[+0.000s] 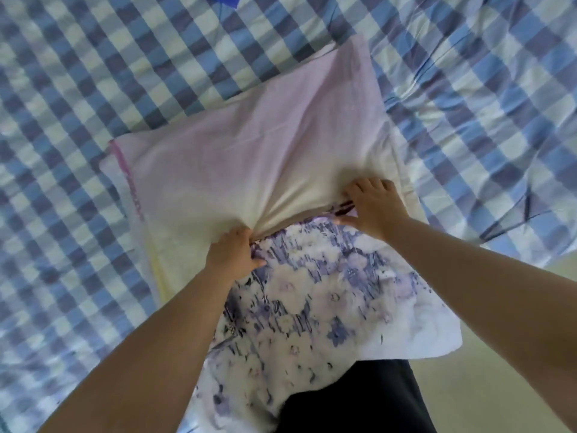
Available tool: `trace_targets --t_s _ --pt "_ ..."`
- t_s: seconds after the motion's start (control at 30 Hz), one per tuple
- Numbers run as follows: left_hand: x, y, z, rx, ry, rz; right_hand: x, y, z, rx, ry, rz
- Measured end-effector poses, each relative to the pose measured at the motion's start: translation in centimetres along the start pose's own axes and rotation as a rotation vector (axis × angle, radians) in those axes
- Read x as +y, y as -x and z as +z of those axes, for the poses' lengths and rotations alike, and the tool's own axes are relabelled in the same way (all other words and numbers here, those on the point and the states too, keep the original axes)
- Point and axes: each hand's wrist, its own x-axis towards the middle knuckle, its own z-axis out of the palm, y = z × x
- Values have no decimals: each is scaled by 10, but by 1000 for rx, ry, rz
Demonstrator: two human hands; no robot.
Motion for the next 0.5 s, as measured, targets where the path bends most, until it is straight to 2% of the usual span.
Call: trace_targets --t_s 0.13,0.23,0.3,0.37,0.43,0.5 --pt "-26 33 22 -160 -97 -180 -20 23 -2 -225 105 78" --pt "-36 51 22 -268 -237 -206 -26 31 -26 -598 84 121" --pt "-39 58 5 -441 -319 -170 -35 39 -52 -832 83 101" --pt "-45 64 -26 -625 -414 -70 -45 40 -93 -1058 221 62" --pt "-54 73 -70 -728 -484 -9 -50 33 -138 -1110 349 45" --pt "-65 80 -116 -702 -374 -45 -46 24 -173 -1055 437 44"
